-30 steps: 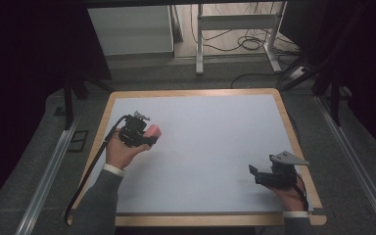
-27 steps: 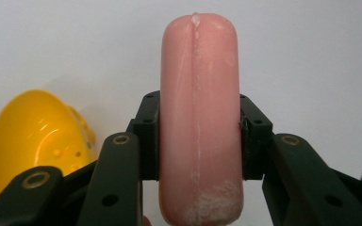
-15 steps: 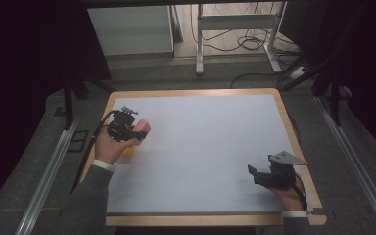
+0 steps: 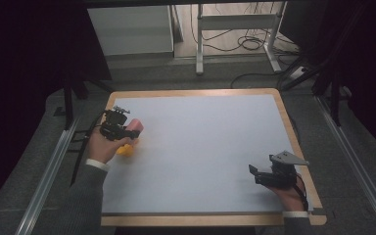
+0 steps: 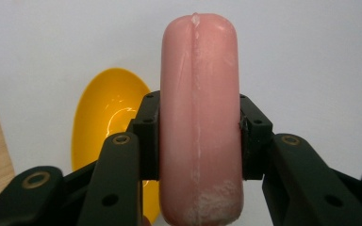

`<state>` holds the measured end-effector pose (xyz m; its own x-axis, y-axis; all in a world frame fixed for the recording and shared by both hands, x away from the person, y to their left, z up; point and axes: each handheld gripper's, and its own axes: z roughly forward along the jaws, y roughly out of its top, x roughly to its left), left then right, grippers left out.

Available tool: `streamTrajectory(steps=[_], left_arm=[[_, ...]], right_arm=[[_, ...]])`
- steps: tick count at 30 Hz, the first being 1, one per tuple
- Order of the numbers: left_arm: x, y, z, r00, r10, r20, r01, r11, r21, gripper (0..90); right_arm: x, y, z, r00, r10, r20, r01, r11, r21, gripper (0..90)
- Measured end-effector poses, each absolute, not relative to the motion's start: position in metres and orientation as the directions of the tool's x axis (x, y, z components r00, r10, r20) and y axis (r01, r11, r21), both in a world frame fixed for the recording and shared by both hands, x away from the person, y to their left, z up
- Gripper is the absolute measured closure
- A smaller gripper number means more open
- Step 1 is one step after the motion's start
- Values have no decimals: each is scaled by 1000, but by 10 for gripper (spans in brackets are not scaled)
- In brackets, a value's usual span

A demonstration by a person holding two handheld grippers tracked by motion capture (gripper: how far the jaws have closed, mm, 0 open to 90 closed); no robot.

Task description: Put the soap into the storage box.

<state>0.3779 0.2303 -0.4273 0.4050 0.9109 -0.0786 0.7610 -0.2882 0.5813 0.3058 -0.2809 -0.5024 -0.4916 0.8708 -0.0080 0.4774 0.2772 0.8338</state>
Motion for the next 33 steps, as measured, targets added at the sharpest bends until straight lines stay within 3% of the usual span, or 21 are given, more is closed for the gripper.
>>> streamTrajectory(steps=[33], left_arm=[[394,261,-456,306,948,-89,827,-219,517,600]], right_arm=[[306,-282,-503,-488,873,-8,479,276,833,115]])
